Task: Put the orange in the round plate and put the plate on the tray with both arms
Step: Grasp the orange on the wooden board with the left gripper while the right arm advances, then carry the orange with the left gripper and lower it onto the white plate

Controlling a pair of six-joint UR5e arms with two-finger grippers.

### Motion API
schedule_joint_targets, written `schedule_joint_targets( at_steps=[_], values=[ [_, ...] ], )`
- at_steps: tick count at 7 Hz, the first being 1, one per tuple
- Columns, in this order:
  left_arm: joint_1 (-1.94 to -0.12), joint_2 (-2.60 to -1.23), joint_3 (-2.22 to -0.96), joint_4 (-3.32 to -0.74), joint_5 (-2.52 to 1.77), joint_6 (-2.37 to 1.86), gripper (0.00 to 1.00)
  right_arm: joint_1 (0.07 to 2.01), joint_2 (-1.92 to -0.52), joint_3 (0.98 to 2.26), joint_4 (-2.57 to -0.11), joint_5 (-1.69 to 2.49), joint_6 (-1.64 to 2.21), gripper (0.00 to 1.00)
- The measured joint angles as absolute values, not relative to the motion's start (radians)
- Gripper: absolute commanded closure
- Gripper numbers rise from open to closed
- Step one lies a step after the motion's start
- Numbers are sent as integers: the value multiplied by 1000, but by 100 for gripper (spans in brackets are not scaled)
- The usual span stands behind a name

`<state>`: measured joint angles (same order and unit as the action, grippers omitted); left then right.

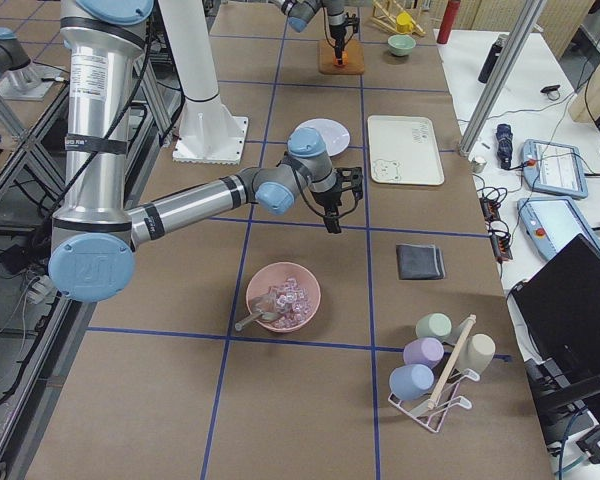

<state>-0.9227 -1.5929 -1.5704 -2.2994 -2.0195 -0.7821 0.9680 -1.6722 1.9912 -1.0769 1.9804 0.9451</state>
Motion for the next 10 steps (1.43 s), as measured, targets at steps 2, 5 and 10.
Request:
schedule_joint_targets(
  at_steps=[2,5,10],
  values=[
    [-924,-1610,-1633,-2268,-2051,-788,100,967,-1669,1991,-1075,1981,945,0],
    [-905,-1803,-1744,-2027,-2052,-945,100,964,-1657,1991,-1073,1982,949,0],
    [-560,-2241,-1740,-1594,-1789,-1318,100,897,-1544,1992,-1071,1950,1199,1]
  ],
)
